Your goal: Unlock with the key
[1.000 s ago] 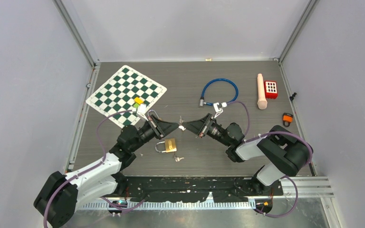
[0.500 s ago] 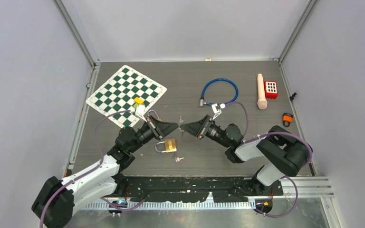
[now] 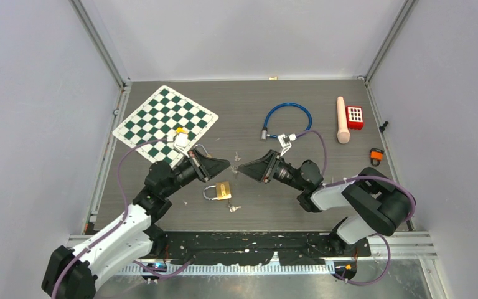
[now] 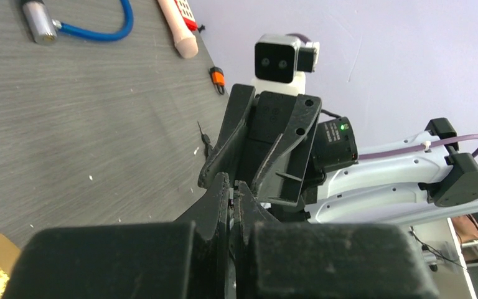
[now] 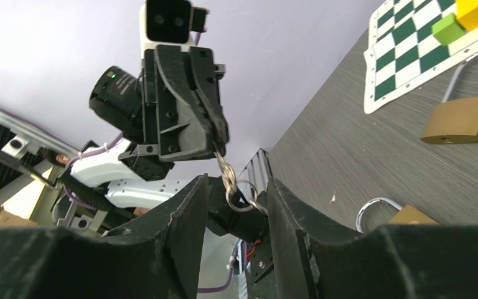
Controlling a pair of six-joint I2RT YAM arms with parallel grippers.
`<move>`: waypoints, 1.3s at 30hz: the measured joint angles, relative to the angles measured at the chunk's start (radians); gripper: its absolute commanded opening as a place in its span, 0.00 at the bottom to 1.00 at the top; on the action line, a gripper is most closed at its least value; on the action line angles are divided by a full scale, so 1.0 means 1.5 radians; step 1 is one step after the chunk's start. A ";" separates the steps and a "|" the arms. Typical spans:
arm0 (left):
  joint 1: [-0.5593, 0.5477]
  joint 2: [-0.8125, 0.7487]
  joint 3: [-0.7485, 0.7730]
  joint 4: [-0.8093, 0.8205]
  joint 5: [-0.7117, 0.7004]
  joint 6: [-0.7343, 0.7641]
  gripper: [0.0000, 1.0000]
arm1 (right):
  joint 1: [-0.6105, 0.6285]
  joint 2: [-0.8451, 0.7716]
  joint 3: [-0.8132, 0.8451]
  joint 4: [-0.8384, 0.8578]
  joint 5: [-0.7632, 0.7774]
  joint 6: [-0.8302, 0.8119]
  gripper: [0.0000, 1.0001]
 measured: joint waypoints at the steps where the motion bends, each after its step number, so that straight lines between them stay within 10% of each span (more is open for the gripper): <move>1: 0.000 0.006 0.000 0.002 0.008 -0.004 0.00 | 0.000 0.000 0.004 0.000 -0.008 0.000 0.47; 31: 0.001 0.052 0.000 0.057 0.048 -0.061 0.00 | 0.002 0.018 0.039 0.002 -0.091 0.000 0.05; 39: 0.007 0.004 0.037 -0.136 -0.008 -0.016 0.71 | 0.001 0.018 0.035 0.001 -0.080 0.000 0.05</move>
